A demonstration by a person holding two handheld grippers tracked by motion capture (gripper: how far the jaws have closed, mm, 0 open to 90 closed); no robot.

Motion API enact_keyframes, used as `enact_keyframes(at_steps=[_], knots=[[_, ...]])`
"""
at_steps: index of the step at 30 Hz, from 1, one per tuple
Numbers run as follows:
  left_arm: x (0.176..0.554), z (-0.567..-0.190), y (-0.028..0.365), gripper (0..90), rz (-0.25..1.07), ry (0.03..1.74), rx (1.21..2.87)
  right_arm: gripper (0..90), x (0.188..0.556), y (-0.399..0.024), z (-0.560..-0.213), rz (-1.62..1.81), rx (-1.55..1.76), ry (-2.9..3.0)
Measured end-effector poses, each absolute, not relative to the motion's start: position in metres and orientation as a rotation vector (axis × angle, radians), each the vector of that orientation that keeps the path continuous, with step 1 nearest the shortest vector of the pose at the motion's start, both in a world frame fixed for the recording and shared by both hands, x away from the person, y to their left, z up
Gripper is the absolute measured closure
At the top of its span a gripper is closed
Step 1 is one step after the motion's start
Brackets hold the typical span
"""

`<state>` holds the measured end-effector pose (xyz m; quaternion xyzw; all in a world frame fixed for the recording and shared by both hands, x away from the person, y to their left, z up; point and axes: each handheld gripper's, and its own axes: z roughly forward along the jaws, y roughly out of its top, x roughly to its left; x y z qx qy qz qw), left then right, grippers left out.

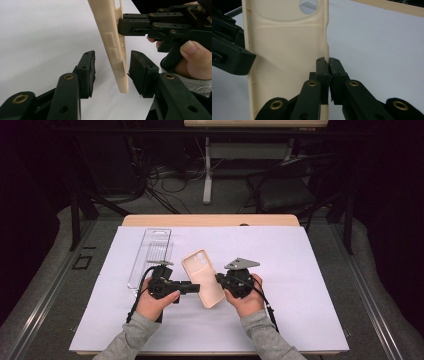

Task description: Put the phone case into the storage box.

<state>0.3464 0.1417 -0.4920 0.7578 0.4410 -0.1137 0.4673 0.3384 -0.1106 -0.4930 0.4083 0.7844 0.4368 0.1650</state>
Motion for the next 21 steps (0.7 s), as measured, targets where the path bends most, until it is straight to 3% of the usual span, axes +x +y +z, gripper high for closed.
enact_keyframes(at_steps=[21], knots=[[0.3450,-0.4938,0.1393,65.8,-0.297,1.115,1.852,87.4,0.3364,-0.1070,-0.4942,1.270,1.163,2.247]])
